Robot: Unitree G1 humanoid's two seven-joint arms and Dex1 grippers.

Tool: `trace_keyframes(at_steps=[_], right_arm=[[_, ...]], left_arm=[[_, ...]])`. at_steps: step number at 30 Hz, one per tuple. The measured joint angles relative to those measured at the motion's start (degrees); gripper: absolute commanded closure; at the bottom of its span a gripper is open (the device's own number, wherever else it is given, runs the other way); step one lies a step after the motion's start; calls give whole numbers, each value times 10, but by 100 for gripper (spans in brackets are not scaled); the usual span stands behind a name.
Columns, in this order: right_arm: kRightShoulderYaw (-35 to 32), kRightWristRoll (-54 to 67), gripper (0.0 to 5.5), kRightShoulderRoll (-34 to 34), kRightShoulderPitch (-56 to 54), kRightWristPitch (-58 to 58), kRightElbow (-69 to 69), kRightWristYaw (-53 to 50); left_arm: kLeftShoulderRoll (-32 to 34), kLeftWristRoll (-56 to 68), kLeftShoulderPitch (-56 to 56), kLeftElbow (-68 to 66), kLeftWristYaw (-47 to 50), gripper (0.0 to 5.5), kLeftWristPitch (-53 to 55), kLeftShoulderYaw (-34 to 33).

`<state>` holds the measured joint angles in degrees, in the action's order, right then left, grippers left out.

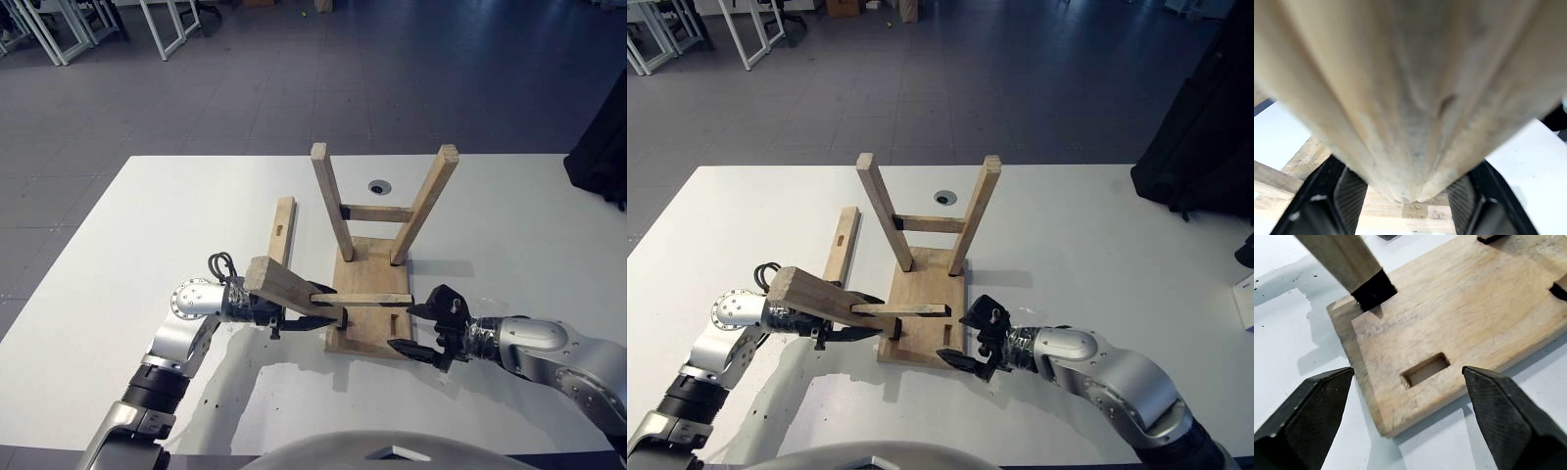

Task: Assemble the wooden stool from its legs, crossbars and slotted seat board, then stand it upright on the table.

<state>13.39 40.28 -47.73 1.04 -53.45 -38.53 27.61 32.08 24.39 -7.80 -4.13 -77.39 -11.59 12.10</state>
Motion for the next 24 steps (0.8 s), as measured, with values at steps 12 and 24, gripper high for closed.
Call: trace_keyframes(at_steps=[12, 24], right_arm=[[4, -19, 141, 23, -6, -13, 1, 15], [-5, -24, 141, 44, -1, -18, -2, 0]], left_arm=[[75, -7, -53, 22, -45, 343, 148, 61], [-20, -78, -21, -48, 202, 343, -25, 69]])
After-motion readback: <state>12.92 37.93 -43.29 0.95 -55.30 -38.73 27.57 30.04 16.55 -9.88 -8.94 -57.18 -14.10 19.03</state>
